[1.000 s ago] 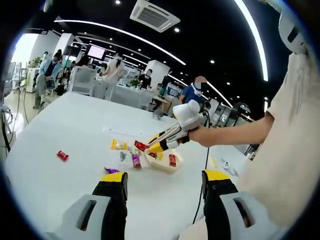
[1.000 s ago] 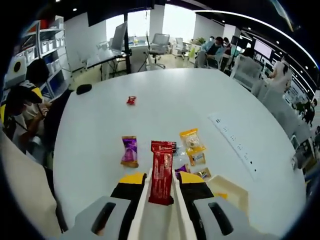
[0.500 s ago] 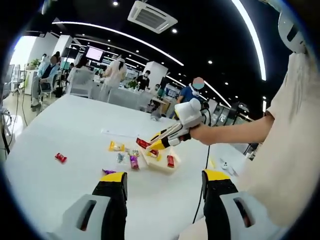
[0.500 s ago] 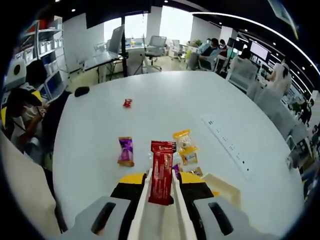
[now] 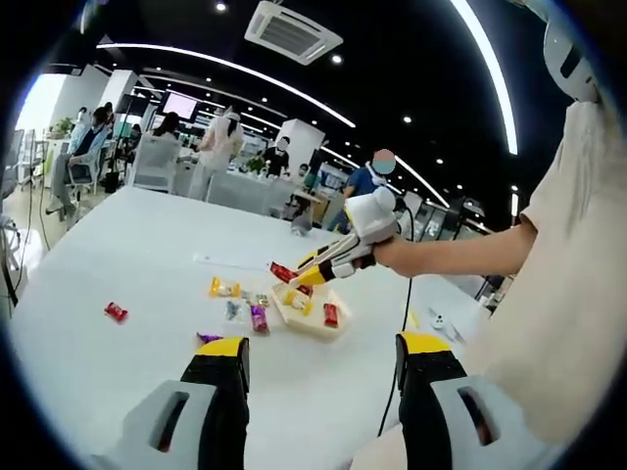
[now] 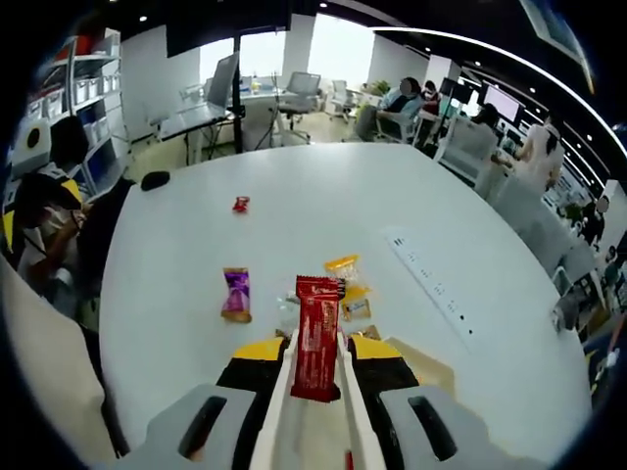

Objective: Place the target food into the container with the food tongs after gripping and lifting it, then release it inside without dropping or visibly crushing the food.

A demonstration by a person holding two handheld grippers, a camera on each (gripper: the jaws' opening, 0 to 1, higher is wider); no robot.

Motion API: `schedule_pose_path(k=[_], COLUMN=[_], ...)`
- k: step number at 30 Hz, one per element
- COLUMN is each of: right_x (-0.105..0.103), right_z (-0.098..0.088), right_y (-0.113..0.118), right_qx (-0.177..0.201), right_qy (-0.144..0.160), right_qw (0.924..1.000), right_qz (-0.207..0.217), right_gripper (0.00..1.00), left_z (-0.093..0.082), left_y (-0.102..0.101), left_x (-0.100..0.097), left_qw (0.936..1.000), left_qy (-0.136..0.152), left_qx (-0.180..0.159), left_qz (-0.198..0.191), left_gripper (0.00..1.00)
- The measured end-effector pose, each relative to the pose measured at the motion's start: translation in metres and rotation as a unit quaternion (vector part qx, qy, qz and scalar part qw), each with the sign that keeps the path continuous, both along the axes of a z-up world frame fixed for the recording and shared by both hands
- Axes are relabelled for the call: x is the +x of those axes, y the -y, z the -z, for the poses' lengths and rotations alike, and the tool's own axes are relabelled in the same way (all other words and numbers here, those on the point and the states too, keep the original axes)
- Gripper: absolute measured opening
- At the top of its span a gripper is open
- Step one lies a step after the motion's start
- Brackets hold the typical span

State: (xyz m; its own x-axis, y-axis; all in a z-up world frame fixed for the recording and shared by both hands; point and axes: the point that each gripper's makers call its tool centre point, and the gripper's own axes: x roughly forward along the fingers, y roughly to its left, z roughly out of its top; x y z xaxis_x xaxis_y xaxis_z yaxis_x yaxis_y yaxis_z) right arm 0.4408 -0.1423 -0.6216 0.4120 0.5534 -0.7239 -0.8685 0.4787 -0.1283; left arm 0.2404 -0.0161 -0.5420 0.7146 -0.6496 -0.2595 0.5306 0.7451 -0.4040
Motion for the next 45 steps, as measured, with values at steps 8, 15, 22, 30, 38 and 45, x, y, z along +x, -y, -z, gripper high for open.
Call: schedule_pose_path(k=[8, 15, 22, 30, 38, 45], right_x=[0.004, 0.01, 0.013, 0.019, 0.025, 0.029], right_z=[-0.005, -0.011, -0.018, -0.026, -0.033, -0.039], right_y=[0.008, 0.015, 0.025, 0.037, 0.05, 0.059], right_qx=[0.001, 0.002, -0.003, -0.007, -0.01, -0.014], right_qy=[0.005, 0.013, 0.022, 0.032, 0.04, 0.047], right_qw=[0.9999, 0.9998, 0.9996, 0.9991, 0.9984, 0.9978], right_qz=[0.009, 0.016, 0.018, 0.028, 0.038, 0.045], right_gripper=[0.24, 0.24, 0.24, 0.24, 0.24, 0.24], left_z=[-0.001, -0.001, -0.001, -0.001, -0.002, -0.002], left_y=[0.001, 0.003, 0.003, 0.007, 0.009, 0.008], left_x=[0.002, 0.002, 0.002, 0.002, 0.003, 0.002], left_qw=[1.0, 1.0, 1.0, 0.9999, 0.9999, 0.9999], left_qy=[0.002, 0.002, 0.003, 0.003, 0.004, 0.004], left_qx=[0.0, 0.0, 0.0, -0.001, -0.001, 0.0], left_qz=[0.003, 0.004, 0.003, 0.009, 0.013, 0.014], left_gripper=[0.6, 0.6, 0.6, 0.6, 0.6, 0.6])
